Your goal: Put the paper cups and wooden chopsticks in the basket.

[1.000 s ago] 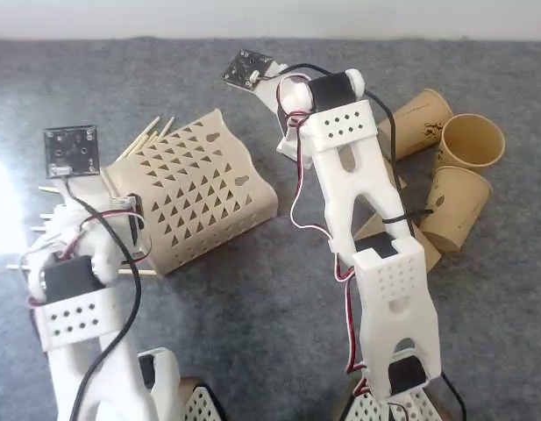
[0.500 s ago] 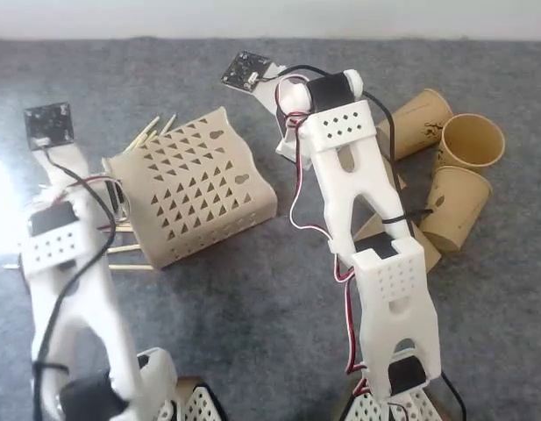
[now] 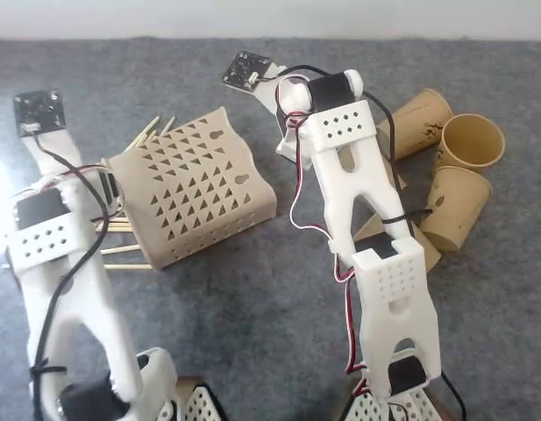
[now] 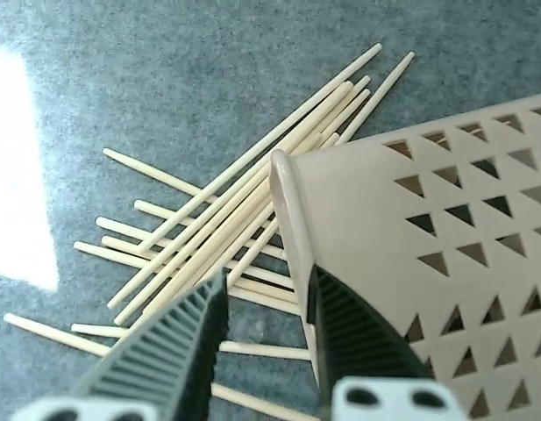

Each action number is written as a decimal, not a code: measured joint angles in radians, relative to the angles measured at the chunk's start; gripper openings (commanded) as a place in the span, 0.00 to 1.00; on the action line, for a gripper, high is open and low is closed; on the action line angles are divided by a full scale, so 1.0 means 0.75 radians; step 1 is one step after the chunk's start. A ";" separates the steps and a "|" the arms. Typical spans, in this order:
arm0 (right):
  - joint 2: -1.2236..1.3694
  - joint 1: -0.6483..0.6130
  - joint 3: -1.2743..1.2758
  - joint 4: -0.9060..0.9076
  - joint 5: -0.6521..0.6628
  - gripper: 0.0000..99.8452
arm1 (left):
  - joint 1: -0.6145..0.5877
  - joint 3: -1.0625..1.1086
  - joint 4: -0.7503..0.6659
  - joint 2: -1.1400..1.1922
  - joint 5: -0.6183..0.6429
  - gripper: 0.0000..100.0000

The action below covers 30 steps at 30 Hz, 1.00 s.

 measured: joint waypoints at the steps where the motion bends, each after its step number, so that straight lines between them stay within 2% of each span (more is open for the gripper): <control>1: 0.000 0.000 0.000 0.000 0.000 0.01 | 0.000 0.000 0.000 -0.002 0.000 0.15; 8: 0.094 0.043 0.000 -0.027 0.000 0.01 | 0.000 0.000 0.004 -0.004 0.000 0.15; 15: 0.182 -0.027 0.000 -0.070 0.000 0.01 | 0.000 0.035 -0.004 -0.004 0.000 0.15; 23: 0.256 -0.117 0.000 -0.172 0.000 0.01 | -0.004 0.229 -0.200 -0.004 0.000 0.15; 30: 0.346 -0.119 0.000 -0.182 -0.002 0.01 | -0.006 0.295 -0.295 -0.006 -0.012 0.15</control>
